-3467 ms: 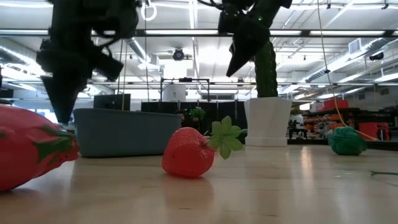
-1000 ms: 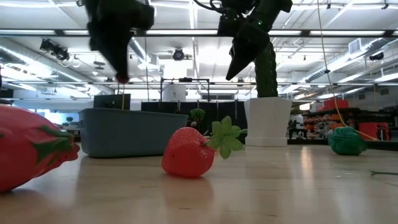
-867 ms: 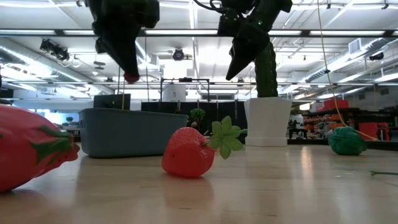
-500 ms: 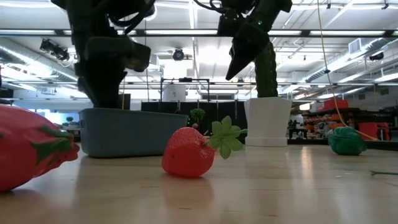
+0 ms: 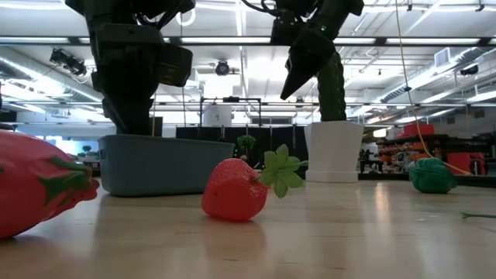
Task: Pick and placing Produce into tupperware
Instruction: Put the top red cherry into the blue bin, then put the pink peach into the blue bin
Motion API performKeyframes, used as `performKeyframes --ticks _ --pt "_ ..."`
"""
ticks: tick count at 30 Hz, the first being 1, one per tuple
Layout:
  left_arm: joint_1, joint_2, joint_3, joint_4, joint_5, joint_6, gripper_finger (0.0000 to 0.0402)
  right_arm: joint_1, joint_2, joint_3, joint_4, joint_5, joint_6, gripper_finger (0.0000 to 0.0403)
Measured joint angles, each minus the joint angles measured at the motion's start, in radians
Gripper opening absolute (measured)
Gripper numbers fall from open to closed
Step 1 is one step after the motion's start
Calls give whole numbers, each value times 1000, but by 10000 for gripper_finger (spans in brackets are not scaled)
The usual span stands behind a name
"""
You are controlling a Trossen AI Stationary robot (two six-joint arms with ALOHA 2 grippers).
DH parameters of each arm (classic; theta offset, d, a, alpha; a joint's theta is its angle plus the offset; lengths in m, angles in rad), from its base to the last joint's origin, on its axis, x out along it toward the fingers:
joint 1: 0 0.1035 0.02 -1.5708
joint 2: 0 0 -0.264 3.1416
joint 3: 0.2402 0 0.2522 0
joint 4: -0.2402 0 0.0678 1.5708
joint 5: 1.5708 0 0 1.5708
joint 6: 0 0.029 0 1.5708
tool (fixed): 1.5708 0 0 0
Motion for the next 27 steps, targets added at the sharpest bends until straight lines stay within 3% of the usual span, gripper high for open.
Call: performKeyframes --ticks 9,19,24,27 --pt "31 -4 0 1 1 -5 142 0 0 0 -1 -1 1 116" --pt "86 -60 0 17 -24 108 124 56 -1 -84 -15 -154 -40 132" --pt "114 -113 0 16 -27 204 109 98 -1 -213 102 -154 -85 171" --pt "138 -156 0 14 -28 295 101 120 -1 -279 268 -135 -86 199"
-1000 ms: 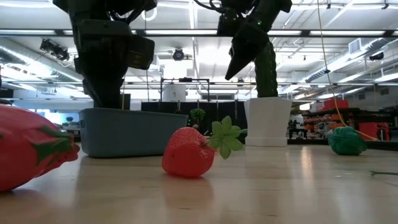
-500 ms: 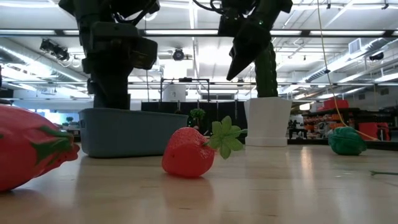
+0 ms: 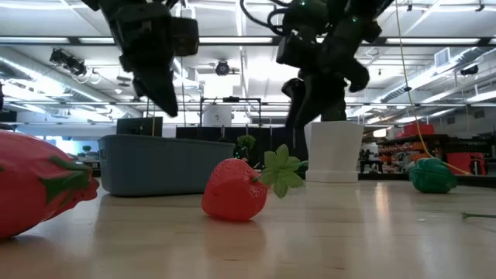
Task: Pick and placing Produce into tupperware
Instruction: Put the pink peach into the blue bin
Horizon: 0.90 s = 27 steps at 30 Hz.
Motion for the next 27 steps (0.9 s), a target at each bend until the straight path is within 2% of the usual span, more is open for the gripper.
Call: performKeyframes --ticks 4,8,15,19,22,27 --pt "43 -67 0 0 -43 107 94 14 0 -54 216 -7 2 230" --pt "89 -135 0 0 -107 195 97 14 0 -90 283 -49 30 247" --pt "171 -182 1 10 -181 359 121 11 0 -192 453 -49 137 251" --pt "221 -174 1 23 -208 372 146 9 1 -234 531 -28 204 248" --pt "255 -173 0 36 -246 373 165 9 40 -227 560 -27 234 248" --pt "293 -175 0 76 -254 384 183 9 179 -164 555 -27 240 248"
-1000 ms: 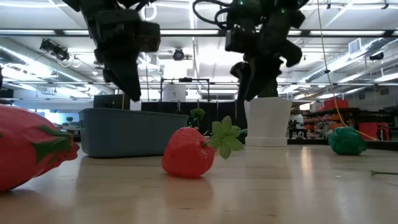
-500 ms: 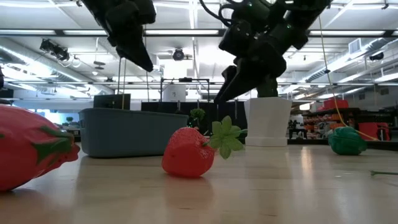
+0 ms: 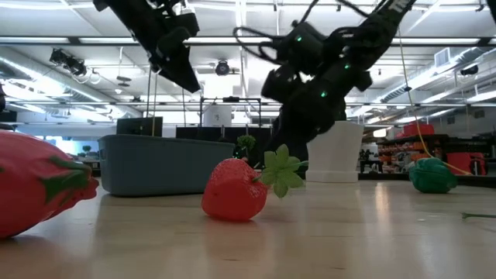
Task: Pick and placing Produce into tupperware
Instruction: Put the pink peach into the blue bin
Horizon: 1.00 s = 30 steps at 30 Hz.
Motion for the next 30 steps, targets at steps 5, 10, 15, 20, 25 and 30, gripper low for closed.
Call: performKeyframes --ticks 5,10,15,20,25,30 --pt "11 0 0 -3 0 11 184 1 48 68 -56 77 -14 248" --pt "7 0 0 -2 0 11 176 1 47 80 -99 73 8 248" --pt "7 0 0 0 0 11 174 7 109 77 -95 69 42 248" --pt "7 0 0 -2 0 5 172 10 132 79 -66 77 36 248" --pt "7 0 0 -1 0 3 174 10 130 79 -76 81 66 243" --pt "7 0 0 0 0 3 172 10 127 79 -100 87 76 214"
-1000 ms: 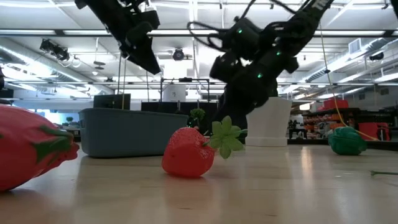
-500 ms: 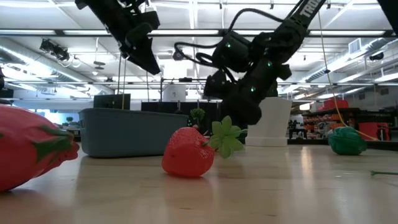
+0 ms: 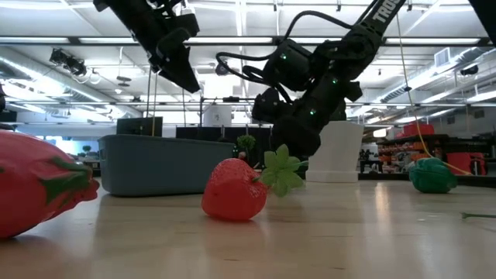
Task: Pick and placing Produce into tupperware
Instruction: Put the pink peach into the blue bin
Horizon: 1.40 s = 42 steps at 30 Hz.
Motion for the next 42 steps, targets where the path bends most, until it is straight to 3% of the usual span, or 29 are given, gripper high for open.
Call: performKeyframes --ticks 10,16,20,23,29,35,42 --pt "0 0 0 0 0 -32 174 2 -11 -1 1 -1 34 114" --pt "0 0 0 6 0 -34 172 31 -90 -5 -12 -26 55 85" --pt "0 0 0 39 0 -34 173 62 -165 -4 30 -30 48 87" --pt "1 0 0 72 0 -25 172 91 -203 -4 156 -43 -16 92" --pt "1 0 0 153 -1 -9 172 126 -131 4 385 -142 -18 93" --pt "1 0 0 235 -32 78 163 129 50 142 361 -160 0 97" --pt "1 0 0 239 -33 80 153 129 176 381 23 -168 -71 133"
